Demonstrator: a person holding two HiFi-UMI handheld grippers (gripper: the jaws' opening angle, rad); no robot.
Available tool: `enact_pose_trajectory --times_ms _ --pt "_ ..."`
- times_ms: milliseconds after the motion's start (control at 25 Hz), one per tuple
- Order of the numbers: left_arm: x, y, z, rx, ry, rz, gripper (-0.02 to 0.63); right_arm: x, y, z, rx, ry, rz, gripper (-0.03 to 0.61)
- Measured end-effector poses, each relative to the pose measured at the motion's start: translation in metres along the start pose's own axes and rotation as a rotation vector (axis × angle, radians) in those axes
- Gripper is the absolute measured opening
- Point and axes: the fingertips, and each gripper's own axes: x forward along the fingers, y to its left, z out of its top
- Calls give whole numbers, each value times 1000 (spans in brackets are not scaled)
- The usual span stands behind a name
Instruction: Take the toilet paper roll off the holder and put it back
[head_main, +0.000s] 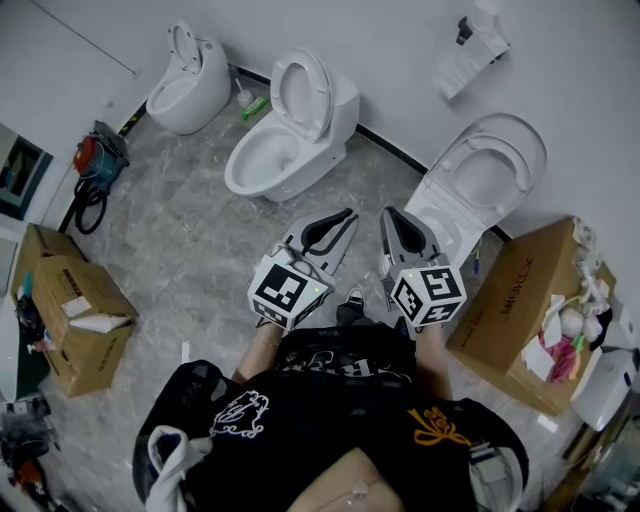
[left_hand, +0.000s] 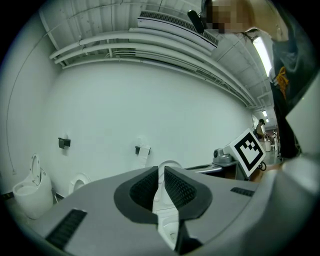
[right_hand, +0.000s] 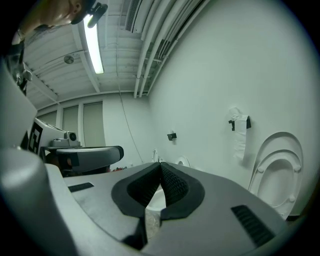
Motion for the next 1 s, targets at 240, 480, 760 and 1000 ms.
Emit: enact_pose_trajectory --times_ms 240,480,760,1000 --pt "41 12 10 23 -3 15 38 25 -39 15 8 -14 26 14" --pt "77 20 14 44 4 35 38 40 -73 23 19 -26 44 15" --pt "107 27 3 29 45 39 38 52 -108 19 75 -25 42 15" --pt "124 42 -2 24 77 46 38 67 -129 10 115 -6 27 15"
